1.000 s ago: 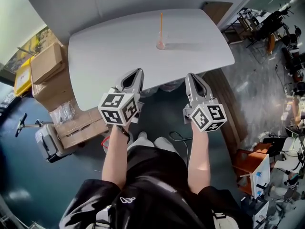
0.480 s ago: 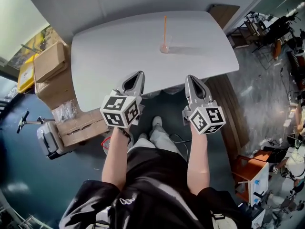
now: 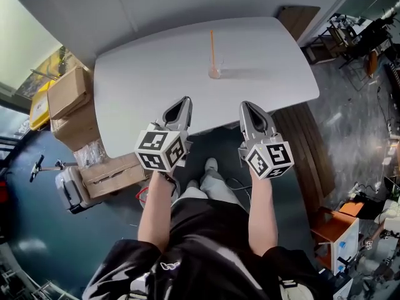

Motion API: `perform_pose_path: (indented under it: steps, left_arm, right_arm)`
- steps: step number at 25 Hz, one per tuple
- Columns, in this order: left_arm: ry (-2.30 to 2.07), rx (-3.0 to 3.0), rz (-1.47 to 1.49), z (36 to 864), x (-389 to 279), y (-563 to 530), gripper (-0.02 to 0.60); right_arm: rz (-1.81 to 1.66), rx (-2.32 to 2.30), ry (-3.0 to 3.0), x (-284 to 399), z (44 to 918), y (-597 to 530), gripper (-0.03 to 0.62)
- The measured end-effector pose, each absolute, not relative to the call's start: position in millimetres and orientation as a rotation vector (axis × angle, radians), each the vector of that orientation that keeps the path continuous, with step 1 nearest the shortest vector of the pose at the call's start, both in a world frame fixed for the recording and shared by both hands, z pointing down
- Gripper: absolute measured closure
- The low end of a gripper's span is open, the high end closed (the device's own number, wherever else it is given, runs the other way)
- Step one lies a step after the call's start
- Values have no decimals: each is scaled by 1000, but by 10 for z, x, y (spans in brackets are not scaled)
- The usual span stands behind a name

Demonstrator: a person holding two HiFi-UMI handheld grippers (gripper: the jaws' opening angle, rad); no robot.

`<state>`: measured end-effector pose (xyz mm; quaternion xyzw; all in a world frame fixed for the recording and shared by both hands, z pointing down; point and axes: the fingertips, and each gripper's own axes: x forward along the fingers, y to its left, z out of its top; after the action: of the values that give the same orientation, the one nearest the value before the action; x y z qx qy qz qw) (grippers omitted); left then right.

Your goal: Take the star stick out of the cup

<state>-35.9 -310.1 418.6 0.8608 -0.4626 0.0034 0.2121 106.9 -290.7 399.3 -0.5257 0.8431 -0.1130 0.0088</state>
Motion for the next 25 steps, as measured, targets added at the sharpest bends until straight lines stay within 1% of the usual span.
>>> perform_pose_path:
  steps: [5, 10, 14, 18, 25]
  left_arm:
    - [-1263, 2379, 15, 4309, -202, -3253, 580]
    - [-1339, 2368, 31, 4320, -139, -3509, 580]
    - [-1342, 2403, 24, 4288, -48, -3714, 580]
    - [-1366, 2434, 50, 4317, 20, -3904, 580]
    - [-1366, 2476, 98, 4365, 155, -4152, 578]
  right_arm:
    - [-402, -1636, 2641, 1154, 4152, -2998, 589]
    - [-453, -1621, 2624, 1267, 4224, -3085, 589]
    - [-357, -1643, 2711, 1203, 4247, -3145, 589]
    - [-341, -1625, 2745, 1188, 4261, -3239, 589]
    - [-442, -1595, 2737, 1228, 4437, -3353, 589]
